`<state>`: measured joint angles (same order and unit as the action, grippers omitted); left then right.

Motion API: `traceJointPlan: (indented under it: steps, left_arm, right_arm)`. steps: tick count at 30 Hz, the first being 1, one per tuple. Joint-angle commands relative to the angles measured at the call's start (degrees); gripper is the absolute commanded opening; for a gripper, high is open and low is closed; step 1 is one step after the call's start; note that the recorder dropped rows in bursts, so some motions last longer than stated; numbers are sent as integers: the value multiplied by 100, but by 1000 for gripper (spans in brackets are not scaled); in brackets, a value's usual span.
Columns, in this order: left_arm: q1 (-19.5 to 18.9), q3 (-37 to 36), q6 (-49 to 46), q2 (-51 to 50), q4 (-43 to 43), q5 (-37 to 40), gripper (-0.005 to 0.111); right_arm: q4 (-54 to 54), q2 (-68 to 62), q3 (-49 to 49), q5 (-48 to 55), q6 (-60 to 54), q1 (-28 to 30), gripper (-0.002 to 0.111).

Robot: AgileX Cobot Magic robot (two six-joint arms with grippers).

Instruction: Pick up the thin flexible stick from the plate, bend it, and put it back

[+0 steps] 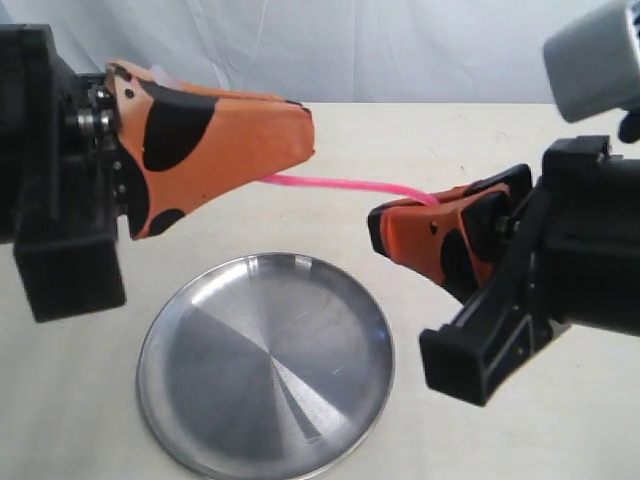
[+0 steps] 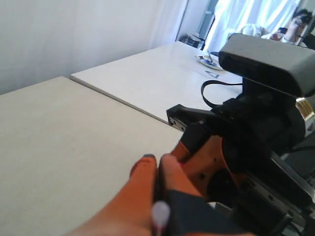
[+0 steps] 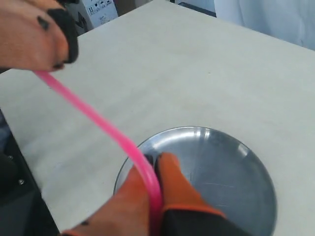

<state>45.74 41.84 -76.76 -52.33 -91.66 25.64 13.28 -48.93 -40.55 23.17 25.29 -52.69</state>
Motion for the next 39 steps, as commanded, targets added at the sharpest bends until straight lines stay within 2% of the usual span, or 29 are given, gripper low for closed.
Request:
traceJointPlan:
  steps: [1,7,15,21,29,31,39]
  left_arm:
    - [11,34,-58,177,-204,-386,0]
    - [11,202,-531,177,-281,-817,0]
    - [11,213,-786,165,-258,-1542,0]
    - [11,106,-786,-109,100,-1542,0]
    - [11,-477,-761,-728,113,-1639,0]
    - [11,-488,-621,-738,101,-1482,0]
    - [11,-221,-609,-460,-187,-682,0]
  right_arm:
    - [-255,-297,22,418,37,65,-1]
    - [-1974,-530,22,211,-1558,65,-1]
    - [-4986,-530,22,154,-4282,57,-1]
    - [-6668,-405,22,143,-5872,57,-1]
    - [-6652,270,22,-184,-5930,70,-1]
    - [-6224,381,22,-190,-5771,70,-1]
    - [-3433,398,22,92,-3398,70,-1]
